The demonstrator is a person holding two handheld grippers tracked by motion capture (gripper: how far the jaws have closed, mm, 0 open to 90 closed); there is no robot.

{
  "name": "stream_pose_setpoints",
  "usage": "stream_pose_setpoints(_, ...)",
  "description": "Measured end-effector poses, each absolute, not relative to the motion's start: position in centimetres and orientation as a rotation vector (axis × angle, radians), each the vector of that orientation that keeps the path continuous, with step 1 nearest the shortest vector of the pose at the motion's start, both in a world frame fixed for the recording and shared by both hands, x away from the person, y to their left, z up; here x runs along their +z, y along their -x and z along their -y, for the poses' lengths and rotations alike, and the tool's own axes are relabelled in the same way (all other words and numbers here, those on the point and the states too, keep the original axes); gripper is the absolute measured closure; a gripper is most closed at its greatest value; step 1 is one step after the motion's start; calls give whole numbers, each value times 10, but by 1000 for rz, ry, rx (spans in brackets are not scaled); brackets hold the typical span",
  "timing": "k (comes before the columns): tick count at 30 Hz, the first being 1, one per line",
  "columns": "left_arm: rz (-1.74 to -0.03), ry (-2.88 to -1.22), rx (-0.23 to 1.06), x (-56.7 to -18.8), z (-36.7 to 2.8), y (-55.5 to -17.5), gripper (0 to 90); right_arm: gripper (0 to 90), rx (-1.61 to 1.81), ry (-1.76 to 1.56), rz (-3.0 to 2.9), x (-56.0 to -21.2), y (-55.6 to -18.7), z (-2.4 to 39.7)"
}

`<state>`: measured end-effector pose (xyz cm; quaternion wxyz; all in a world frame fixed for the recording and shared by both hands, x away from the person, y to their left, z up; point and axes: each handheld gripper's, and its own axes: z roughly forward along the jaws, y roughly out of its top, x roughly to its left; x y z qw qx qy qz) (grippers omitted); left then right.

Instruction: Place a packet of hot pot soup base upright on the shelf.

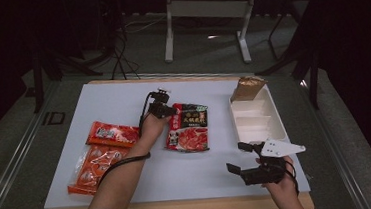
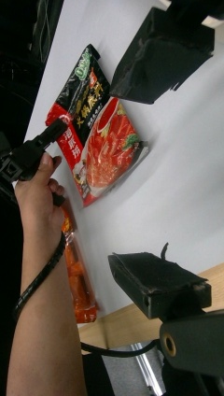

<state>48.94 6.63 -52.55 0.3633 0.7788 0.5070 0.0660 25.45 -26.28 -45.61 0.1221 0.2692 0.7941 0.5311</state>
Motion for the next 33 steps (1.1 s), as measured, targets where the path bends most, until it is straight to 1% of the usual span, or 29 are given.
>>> stream_pose_setpoints(5,-1261,-1952,173,-511,-70,-480,875,161,1541,-807,-2285,-455,-255,264)
stream_pose_setpoints(9,-1210,-1898,179,-495,-72,-467,877,141,1539,-818,-2246,-452,-255,267)
stream_pose_setpoints(18,-1128,-1866,206,-472,-70,-445,876,129,1556,-867,-2187,-446,-253,271)
stream_pose_setpoints(23,-1084,-1844,203,-462,-69,-433,874,108,1559,-864,-2169,-442,-252,270)
stream_pose_setpoints(27,-1048,-1838,212,-454,-67,-424,875,108,1588,-892,-2189,-441,-253,272)
stream_pose_setpoints(28,-1028,-1835,218,-451,-66,-419,875,126,1597,-875,-2181,-441,-254,273)
stream_pose_setpoints(33,-988,-1816,216,-445,-64,-410,874,135,1570,-812,-2161,-438,-254,275)
